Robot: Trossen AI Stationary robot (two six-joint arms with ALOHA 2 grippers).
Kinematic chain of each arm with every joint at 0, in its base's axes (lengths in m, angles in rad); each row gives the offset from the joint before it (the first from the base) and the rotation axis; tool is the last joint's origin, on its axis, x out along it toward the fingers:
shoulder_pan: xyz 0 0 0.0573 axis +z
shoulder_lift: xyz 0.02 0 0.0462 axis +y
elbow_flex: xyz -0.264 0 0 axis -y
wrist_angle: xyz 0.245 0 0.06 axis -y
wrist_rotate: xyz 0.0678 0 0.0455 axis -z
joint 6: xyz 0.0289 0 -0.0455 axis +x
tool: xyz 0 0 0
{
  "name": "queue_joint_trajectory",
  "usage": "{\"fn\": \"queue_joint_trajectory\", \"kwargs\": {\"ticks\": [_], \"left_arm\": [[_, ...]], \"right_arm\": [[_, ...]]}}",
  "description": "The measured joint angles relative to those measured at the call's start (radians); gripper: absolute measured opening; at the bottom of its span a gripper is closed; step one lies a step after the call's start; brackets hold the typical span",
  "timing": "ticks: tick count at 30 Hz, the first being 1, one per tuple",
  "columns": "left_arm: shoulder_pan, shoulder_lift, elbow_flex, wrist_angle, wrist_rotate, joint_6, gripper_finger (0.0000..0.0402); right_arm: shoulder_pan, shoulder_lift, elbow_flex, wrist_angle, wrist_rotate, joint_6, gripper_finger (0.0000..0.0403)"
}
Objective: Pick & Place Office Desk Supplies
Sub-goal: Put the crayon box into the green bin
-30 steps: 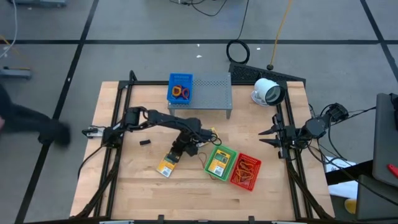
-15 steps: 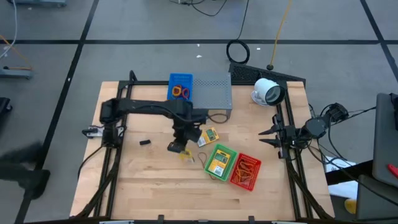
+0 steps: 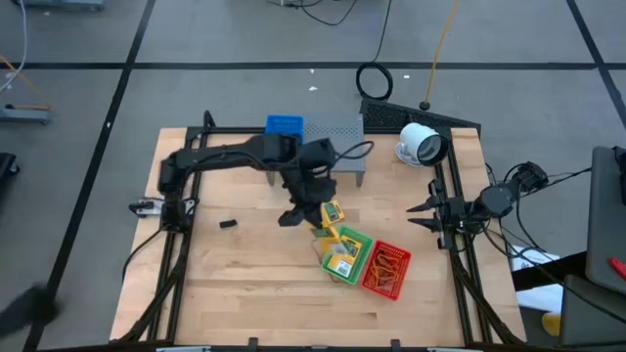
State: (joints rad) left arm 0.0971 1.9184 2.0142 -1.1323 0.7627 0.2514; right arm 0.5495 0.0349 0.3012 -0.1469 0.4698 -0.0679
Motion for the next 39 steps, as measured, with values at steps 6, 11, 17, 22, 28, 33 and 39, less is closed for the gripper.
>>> {"fn": "queue_joint_trajectory", "kwargs": {"ticks": [6,11,17,22,28,33,39], "left_arm": [[-0.007,0.199,0.333,-0.300,-0.056,0.091,0.0000],[-0.030,0.262,0.322,-0.313,-0.081,0.086,0.0000],[-0.047,0.294,0.341,-0.278,-0.085,0.045,0.0000],[-0.047,0.289,0.341,-0.147,-0.111,-0.057,0.0000],[-0.054,0.290,0.342,-0.020,-0.311,-0.291,0.0000],[-0.072,0.290,0.341,0.088,-0.395,-0.485,0.0000],[-0.102,0.268,0.245,0.176,-0.556,-0.716,0.0000]], "right_arm": [[0.000,0.000,0.000,0.000,0.000,0.000,0.0094],[0.000,0.000,0.000,0.000,0.000,0.000,0.0096],[0.000,0.006,0.000,-0.001,0.000,0.000,0.0094],[0.000,0.009,0.000,0.000,0.000,0.000,0.0095],[0.000,0.009,0.000,0.000,0.000,0.000,0.0095],[0.000,0.009,0.000,0.000,0.000,0.000,0.0094],[0.000,0.009,0.000,0.000,0.000,0.000,0.0096]]}}
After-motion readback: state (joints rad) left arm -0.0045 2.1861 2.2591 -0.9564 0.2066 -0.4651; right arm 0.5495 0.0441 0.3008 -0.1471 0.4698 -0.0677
